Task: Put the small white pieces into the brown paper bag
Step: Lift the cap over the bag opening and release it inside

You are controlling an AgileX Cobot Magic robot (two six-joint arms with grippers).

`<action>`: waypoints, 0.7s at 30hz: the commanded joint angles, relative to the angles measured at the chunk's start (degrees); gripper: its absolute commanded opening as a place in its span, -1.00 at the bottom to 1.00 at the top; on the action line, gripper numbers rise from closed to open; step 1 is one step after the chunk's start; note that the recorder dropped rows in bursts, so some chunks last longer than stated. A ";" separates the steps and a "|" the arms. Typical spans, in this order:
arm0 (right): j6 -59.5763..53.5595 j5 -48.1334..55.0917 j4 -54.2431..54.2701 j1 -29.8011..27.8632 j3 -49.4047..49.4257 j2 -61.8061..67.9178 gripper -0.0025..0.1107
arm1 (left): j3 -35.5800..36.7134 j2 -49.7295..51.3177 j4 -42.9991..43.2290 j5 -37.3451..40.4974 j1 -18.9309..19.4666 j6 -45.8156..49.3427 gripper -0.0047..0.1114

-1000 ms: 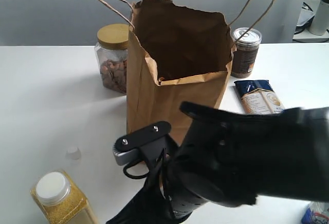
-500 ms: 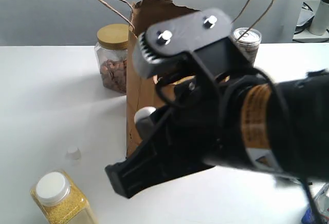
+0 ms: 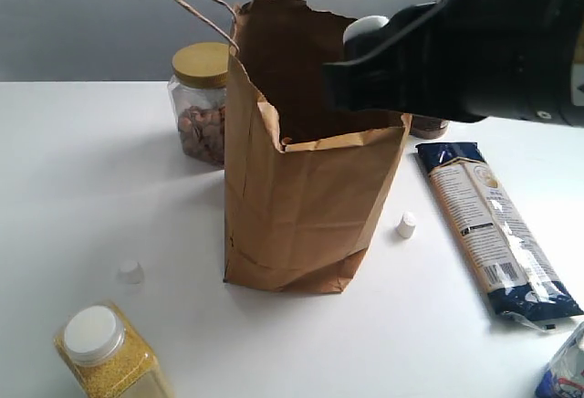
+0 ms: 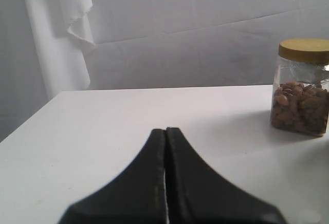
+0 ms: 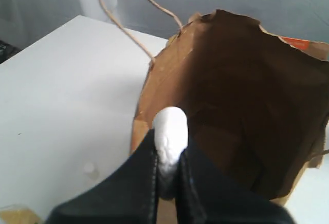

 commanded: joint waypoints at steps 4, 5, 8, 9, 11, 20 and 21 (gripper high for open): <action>-12.07 1.50 8.51 -6.63 -6.71 11.84 -0.96 | 0.20 -0.20 0.21 -0.17 -0.45 -0.22 -0.92; -13.67 2.35 9.18 -6.63 -8.16 13.60 -0.95 | 0.20 -0.20 0.21 -0.17 -0.45 -0.22 -0.92; -16.03 5.37 10.44 -6.63 -12.01 17.31 -0.78 | 0.20 -0.20 0.21 -0.17 -0.45 -0.22 -0.92; -16.03 6.38 10.42 -6.63 -12.90 18.17 -0.69 | 0.20 -0.20 0.21 -0.17 -0.45 -0.22 -0.92; -16.03 7.55 11.26 -6.63 -14.46 19.10 -0.38 | 0.20 -0.20 0.21 -0.17 -0.45 -0.22 -0.92; -15.77 7.35 11.26 -6.63 -14.49 18.56 0.36 | 0.20 -0.20 0.21 -0.17 -0.45 -0.22 -0.92; -15.77 7.35 11.26 -6.63 -14.49 18.20 0.34 | 0.20 -0.20 0.21 -0.17 -0.45 -0.22 -0.92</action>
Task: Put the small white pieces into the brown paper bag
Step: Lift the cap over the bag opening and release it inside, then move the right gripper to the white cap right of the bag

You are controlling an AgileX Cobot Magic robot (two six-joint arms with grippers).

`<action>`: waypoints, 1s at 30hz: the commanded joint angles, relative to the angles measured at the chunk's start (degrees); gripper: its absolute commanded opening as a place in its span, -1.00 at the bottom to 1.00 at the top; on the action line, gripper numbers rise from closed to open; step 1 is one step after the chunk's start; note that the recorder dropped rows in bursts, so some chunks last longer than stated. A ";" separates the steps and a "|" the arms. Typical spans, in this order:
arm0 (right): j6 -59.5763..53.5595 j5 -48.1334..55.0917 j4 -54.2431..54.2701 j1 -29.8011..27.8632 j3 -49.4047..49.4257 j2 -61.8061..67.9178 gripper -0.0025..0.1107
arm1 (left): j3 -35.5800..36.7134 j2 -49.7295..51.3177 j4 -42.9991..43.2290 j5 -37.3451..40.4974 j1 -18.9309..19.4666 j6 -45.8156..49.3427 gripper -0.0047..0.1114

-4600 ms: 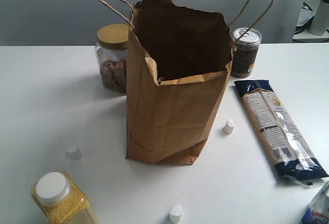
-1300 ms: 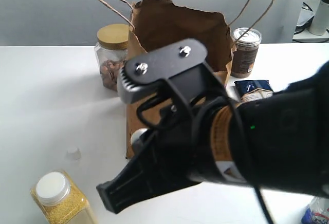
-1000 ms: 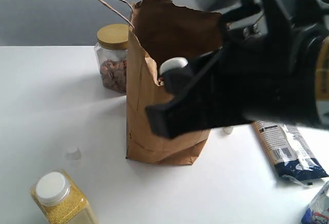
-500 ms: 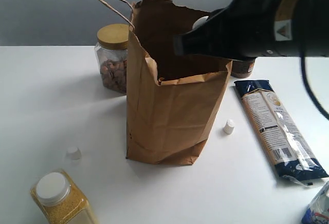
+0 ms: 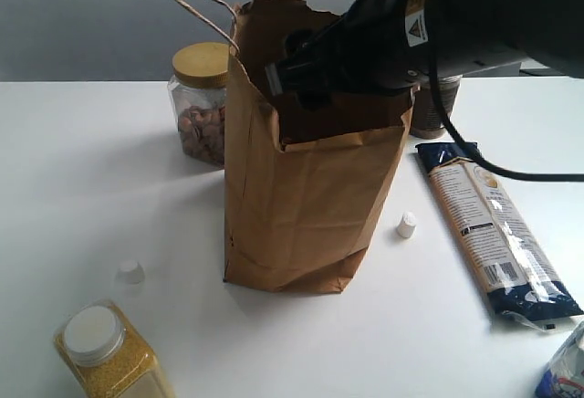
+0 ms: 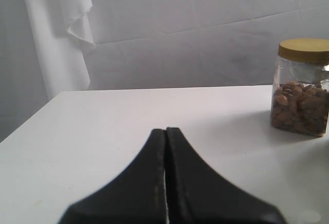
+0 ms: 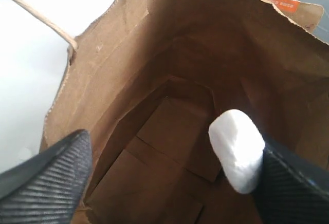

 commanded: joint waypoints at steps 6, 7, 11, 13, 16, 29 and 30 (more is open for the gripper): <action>-0.54 0.49 0.33 -0.47 -0.44 -1.78 0.22 | 0.20 -0.20 0.21 -0.17 -0.45 -0.22 -0.92; -0.54 0.49 0.33 -0.47 -0.44 -1.78 0.22 | 0.20 -0.20 0.21 -0.17 -0.45 -0.22 -0.92; -0.54 0.23 0.33 -0.47 -0.44 -1.82 0.39 | 0.20 -0.20 0.21 -0.17 -0.45 -0.22 -0.92; -0.54 0.46 0.33 -0.47 -0.44 -2.23 0.37 | 0.20 -0.20 0.21 -0.17 -0.45 -0.22 -0.92; -0.54 0.71 0.11 -0.37 -0.44 -3.35 -0.04 | 0.20 -0.20 0.21 -0.17 -0.45 -0.22 -0.92; 8.04 8.24 1.12 5.36 26.89 -29.36 -0.96 | 0.20 -0.20 0.21 -0.17 -0.45 -0.22 -0.92; 8.29 7.70 1.92 3.05 29.80 -29.69 -0.96 | 0.20 -0.20 0.21 -0.17 -0.45 -0.22 -0.92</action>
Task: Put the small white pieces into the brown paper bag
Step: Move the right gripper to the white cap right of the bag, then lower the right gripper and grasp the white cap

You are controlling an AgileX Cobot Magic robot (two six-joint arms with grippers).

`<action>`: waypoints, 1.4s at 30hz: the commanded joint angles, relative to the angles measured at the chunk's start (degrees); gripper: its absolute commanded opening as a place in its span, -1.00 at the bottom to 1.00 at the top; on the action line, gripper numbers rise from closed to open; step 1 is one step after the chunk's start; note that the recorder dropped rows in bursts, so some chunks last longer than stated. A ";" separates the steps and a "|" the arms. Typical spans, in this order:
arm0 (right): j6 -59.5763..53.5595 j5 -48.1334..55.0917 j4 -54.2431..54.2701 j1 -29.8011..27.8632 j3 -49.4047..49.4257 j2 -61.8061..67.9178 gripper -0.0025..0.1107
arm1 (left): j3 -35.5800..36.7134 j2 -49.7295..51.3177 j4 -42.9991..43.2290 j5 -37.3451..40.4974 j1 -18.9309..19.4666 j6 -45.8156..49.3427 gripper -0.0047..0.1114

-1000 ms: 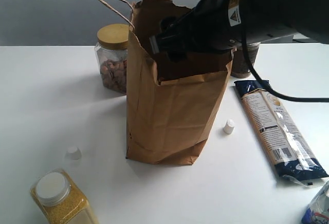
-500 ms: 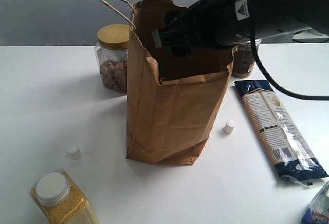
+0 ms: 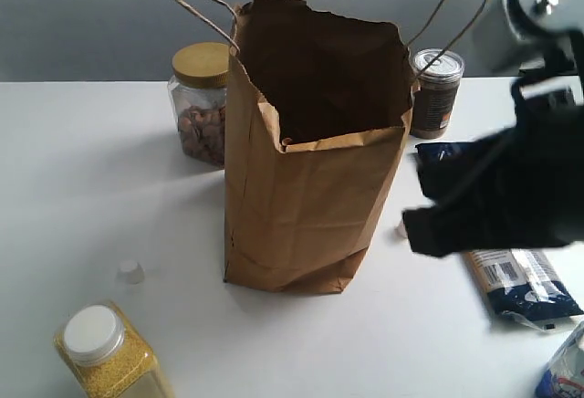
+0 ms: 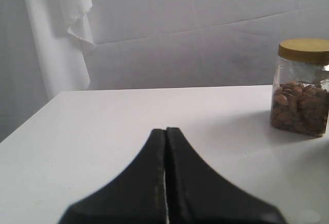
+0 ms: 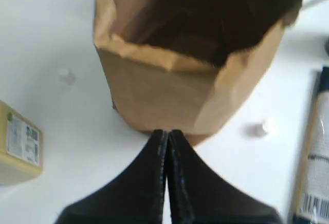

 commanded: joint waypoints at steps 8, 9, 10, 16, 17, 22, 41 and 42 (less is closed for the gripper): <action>-8.07 -16.34 10.87 -21.62 16.74 5.74 -0.90 | 0.20 -0.20 0.21 -0.17 -0.45 -0.22 -0.92; -9.90 -17.67 12.48 -22.82 16.74 7.83 -0.83 | 0.20 -0.20 0.21 -0.17 -0.45 -0.22 -0.92; -11.09 -19.34 13.98 -23.85 16.74 10.00 -0.74 | 0.20 -0.20 0.21 -0.17 -0.45 -0.22 -0.92; -17.34 -26.64 21.91 -28.04 15.68 22.98 -0.16 | 0.20 -0.20 0.21 -0.17 -0.45 -0.22 -0.92; -18.04 -26.76 22.07 -28.04 14.68 24.66 -0.12 | 0.20 -0.20 0.21 -0.17 -0.45 -0.22 -0.92; -18.88 -26.76 22.21 -28.04 8.14 33.73 -0.10 | 0.20 -0.20 0.21 -0.17 -0.45 -0.22 -0.92; -21.24 -30.93 19.63 -30.79 -5.60 53.80 -0.28 | 0.20 -0.20 0.21 -0.17 -0.45 -0.22 -0.92; -21.24 -30.93 19.63 -30.79 -5.60 54.18 -0.33 | 0.20 -0.20 0.21 -0.17 -0.45 -0.22 -0.92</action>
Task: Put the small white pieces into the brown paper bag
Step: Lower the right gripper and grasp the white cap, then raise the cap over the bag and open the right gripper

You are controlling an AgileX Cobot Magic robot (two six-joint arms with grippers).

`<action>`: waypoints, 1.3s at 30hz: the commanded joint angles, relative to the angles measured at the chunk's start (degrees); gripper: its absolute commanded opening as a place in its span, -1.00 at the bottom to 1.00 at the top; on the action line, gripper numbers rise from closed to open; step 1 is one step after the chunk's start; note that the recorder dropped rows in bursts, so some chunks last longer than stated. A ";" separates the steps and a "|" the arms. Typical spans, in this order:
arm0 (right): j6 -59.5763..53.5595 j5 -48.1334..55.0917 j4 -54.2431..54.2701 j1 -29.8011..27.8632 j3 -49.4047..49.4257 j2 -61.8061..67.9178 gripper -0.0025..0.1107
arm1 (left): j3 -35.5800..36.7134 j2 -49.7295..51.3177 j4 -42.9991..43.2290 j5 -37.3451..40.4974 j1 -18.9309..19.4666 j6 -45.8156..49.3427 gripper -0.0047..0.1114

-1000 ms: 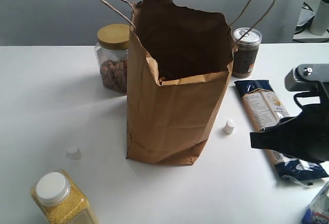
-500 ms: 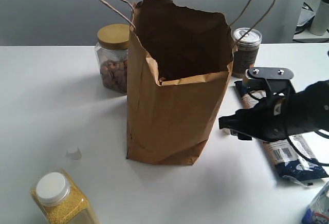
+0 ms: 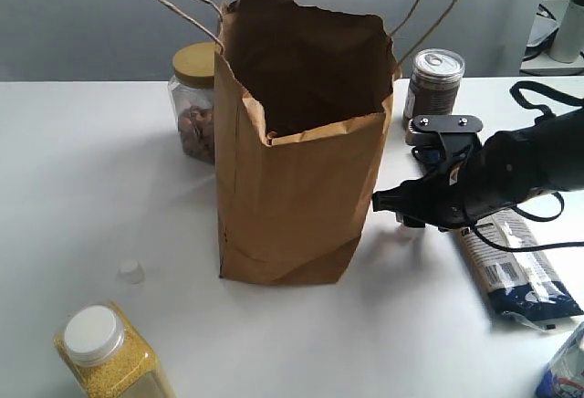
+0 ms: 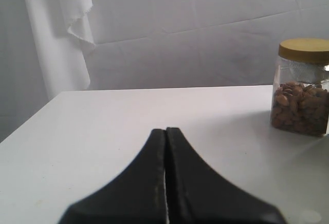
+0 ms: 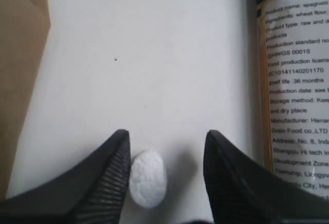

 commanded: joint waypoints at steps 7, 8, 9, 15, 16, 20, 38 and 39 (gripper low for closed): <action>-0.41 0.30 -0.82 -0.35 -0.33 0.71 -0.96 | 0.20 -0.20 0.21 -0.17 -0.45 -0.22 -0.92; -0.41 1.08 -0.82 -0.35 -0.33 0.16 -0.96 | 0.20 -0.20 0.21 -0.17 -0.45 -0.22 -0.92; -0.41 1.60 -0.43 -0.35 -0.05 -0.22 -0.96 | 0.20 -0.20 0.21 -0.17 -0.45 -0.22 -0.92; -0.41 -4.70 4.98 -0.24 10.87 -9.48 -0.96 | 0.20 -0.20 0.21 -0.17 -0.45 -0.22 -0.92; -0.41 -5.89 4.98 0.12 12.83 -11.33 -0.96 | 0.20 -0.20 0.21 -0.17 -0.45 -0.22 -0.92; -0.15 -6.61 5.12 1.53 20.11 -22.23 -0.96 | 0.20 -0.20 0.21 -0.17 -0.45 -0.22 -0.92; 6.77 10.09 1.19 12.12 17.56 -64.74 -0.96 | 0.20 -0.20 0.21 -0.17 -0.45 -0.22 -0.92; 6.77 11.16 0.37 12.34 15.61 -64.61 -0.96 | 0.20 -0.20 0.21 -0.17 -0.45 -0.22 -0.92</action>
